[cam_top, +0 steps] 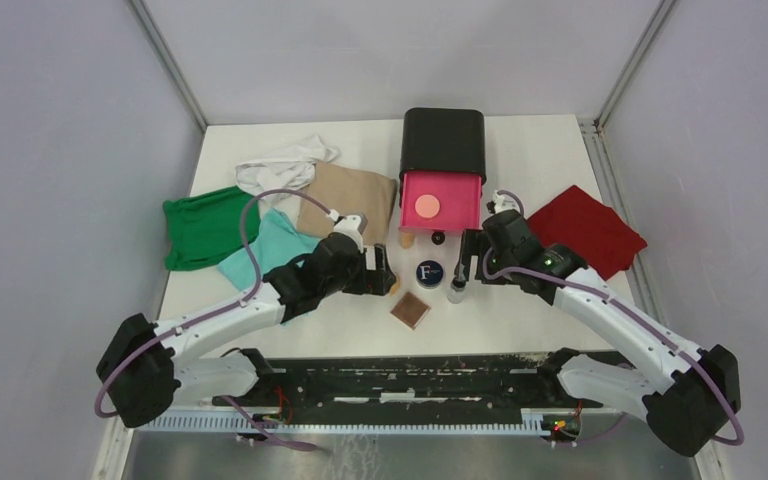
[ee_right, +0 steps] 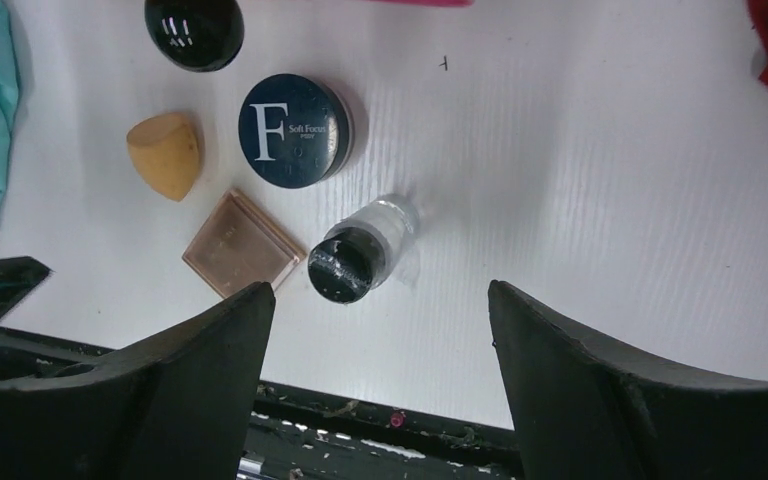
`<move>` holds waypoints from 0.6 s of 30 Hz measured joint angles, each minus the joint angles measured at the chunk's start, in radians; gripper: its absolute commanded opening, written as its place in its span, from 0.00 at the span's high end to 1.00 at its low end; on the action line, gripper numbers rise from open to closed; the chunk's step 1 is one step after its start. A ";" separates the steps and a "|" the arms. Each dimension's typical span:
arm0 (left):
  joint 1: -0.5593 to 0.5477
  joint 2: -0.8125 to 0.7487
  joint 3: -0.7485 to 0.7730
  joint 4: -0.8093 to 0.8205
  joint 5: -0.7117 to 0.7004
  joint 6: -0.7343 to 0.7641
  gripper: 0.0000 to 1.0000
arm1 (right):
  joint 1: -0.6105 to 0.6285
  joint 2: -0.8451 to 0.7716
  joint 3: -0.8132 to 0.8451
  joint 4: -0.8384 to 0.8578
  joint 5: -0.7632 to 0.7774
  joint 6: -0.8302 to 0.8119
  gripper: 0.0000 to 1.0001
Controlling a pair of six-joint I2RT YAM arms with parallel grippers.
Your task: Organize the makeup
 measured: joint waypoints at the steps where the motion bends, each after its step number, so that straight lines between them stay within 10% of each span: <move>1: -0.021 0.001 -0.007 0.003 -0.015 -0.006 0.01 | 0.006 -0.004 -0.005 -0.002 -0.002 0.004 0.14; 18: -0.446 0.442 0.193 -0.043 -0.291 -0.024 0.01 | 0.028 -0.111 0.043 -0.070 0.153 0.043 0.13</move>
